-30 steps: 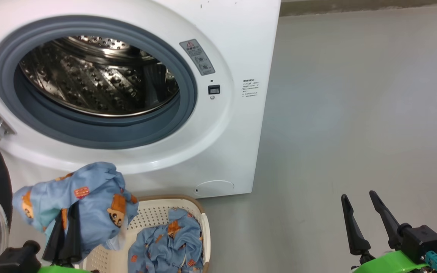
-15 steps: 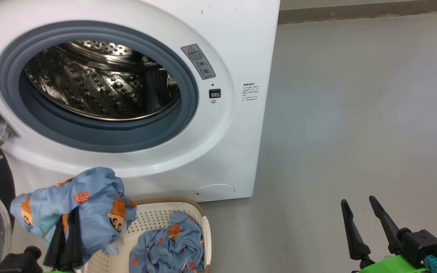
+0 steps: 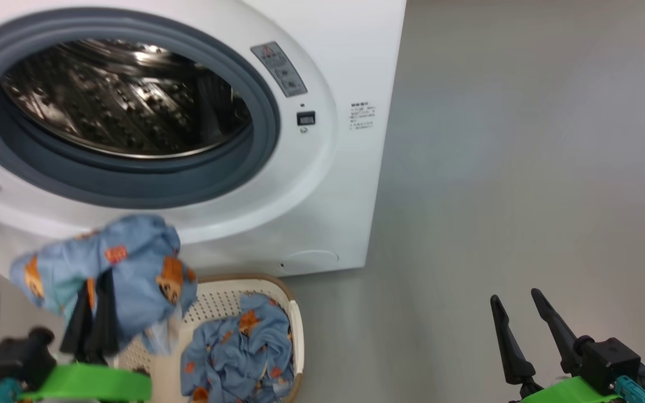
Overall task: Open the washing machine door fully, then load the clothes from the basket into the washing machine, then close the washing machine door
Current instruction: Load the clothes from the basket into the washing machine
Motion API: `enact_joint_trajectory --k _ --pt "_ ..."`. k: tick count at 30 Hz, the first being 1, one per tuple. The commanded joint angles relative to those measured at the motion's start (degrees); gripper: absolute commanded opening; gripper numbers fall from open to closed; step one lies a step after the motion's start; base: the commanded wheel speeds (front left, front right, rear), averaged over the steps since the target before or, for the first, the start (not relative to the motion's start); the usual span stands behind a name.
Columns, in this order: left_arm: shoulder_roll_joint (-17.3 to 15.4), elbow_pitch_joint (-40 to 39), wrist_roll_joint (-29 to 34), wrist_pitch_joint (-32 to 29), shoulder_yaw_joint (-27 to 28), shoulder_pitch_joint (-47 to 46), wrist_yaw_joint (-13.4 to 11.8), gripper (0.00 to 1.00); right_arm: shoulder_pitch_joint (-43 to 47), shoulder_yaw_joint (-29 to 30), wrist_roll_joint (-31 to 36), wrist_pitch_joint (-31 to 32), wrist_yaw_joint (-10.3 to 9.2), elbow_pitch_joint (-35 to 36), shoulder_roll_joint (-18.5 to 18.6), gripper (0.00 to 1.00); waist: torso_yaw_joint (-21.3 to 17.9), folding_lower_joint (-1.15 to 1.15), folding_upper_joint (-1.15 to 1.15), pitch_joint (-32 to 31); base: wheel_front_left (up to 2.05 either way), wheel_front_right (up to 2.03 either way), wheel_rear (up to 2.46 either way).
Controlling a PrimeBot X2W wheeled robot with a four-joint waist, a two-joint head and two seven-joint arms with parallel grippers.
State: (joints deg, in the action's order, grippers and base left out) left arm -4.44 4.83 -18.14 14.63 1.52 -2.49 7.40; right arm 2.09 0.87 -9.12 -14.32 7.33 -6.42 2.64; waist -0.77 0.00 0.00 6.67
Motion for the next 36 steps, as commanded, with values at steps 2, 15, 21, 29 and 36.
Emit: enact_joint_trajectory --k 2,15,21,29,36 --pt "-2.11 -1.12 -1.08 0.37 1.55 -5.31 0.09 0.0 -2.43 -2.13 -0.06 -0.68 0.16 1.72 0.23 1.0 -2.11 0.0 0.0 4.45 0.0 0.0 0.0" --pt "-10.53 3.0 -4.76 0.37 3.38 -25.04 0.09 0.0 -6.67 -4.39 -0.96 -0.68 0.16 3.88 0.23 1.0 -7.65 0.0 0.0 16.7 0.0 0.0 0.0" --pt "-13.69 6.01 -5.74 0.37 2.03 -29.89 0.09 0.0 -7.8 -4.9 -1.73 -0.68 0.16 4.72 0.23 1.0 -9.02 0.0 0.0 20.15 0.0 0.0 0.0" --pt "-17.9 13.95 -7.85 0.37 -1.25 -39.81 0.09 0.0 -9.87 -6.83 -2.81 -0.68 0.16 5.53 0.23 1.0 -10.19 0.0 0.0 26.66 0.0 0.0 0.0" --pt "-23.34 22.66 -10.09 0.29 -9.19 -50.07 0.09 0.0 -11.21 -8.62 -3.98 -0.68 0.16 5.57 0.23 1.0 -11.06 0.0 0.0 31.33 0.0 0.0 0.0"
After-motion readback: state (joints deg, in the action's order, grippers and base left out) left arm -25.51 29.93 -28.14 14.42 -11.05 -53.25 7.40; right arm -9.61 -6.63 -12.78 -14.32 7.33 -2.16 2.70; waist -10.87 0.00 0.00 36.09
